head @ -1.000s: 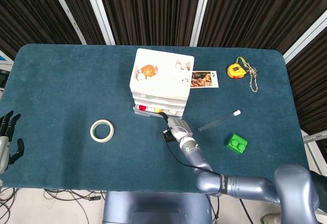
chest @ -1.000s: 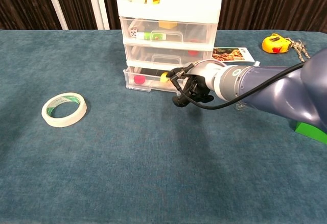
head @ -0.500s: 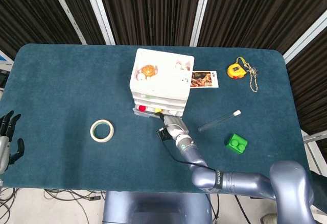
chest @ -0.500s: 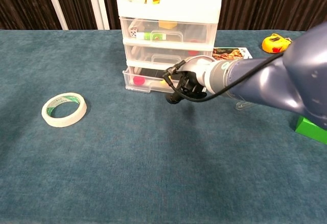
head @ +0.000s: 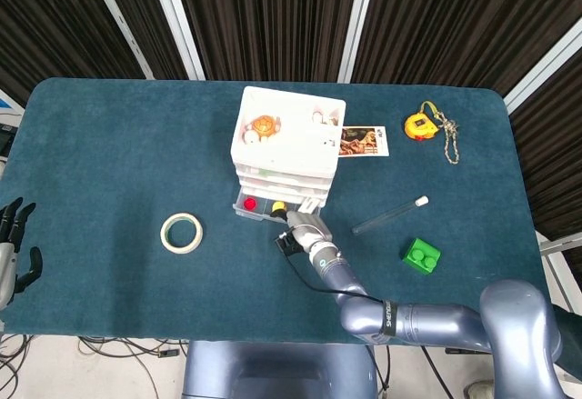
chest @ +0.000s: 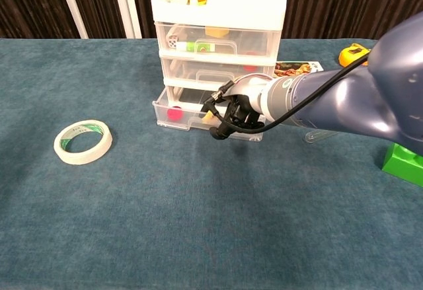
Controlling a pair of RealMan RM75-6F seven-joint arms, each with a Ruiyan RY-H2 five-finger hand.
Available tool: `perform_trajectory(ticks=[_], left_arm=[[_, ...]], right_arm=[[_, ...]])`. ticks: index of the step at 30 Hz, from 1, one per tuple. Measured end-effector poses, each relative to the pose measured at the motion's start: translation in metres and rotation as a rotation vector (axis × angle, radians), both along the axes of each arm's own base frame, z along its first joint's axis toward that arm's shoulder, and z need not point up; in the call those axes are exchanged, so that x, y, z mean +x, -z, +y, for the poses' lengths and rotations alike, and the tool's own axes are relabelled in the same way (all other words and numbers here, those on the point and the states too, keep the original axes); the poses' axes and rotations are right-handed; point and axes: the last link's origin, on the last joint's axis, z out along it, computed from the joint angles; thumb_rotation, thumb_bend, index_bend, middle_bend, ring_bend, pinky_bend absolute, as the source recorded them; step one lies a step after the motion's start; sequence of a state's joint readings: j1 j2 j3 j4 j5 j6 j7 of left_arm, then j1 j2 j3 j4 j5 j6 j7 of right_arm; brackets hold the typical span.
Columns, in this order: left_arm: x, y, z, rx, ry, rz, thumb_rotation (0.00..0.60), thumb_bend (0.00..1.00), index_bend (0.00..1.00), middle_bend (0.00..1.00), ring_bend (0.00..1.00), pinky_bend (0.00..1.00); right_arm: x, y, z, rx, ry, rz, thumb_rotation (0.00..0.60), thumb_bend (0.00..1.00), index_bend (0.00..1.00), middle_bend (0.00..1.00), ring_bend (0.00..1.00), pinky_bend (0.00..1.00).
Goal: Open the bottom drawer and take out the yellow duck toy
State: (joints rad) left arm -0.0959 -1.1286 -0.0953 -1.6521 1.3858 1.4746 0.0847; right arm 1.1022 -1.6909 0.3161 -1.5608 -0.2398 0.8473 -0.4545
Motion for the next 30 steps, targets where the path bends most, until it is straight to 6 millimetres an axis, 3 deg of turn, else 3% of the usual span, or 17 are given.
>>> perform_trajectory(ticks=[24, 30], left_arm=[[0.0, 0.0, 0.0, -0.002, 0.0, 0.009, 0.6, 0.61, 0.06, 0.0, 0.0, 0.0], [0.0, 0.0, 0.0, 0.001, 0.0, 0.008, 0.6, 0.61, 0.06, 0.0, 0.0, 0.0]], right_arm=[[0.003, -0.01, 0.017, 0.068, -0.049, 0.031, 0.6, 0.58, 0.24, 0.94, 0.92, 0.97], [0.005, -0.012, 0.016, 0.063, -0.042, 0.016, 0.6, 0.59, 0.2, 0.94, 0.92, 0.97]])
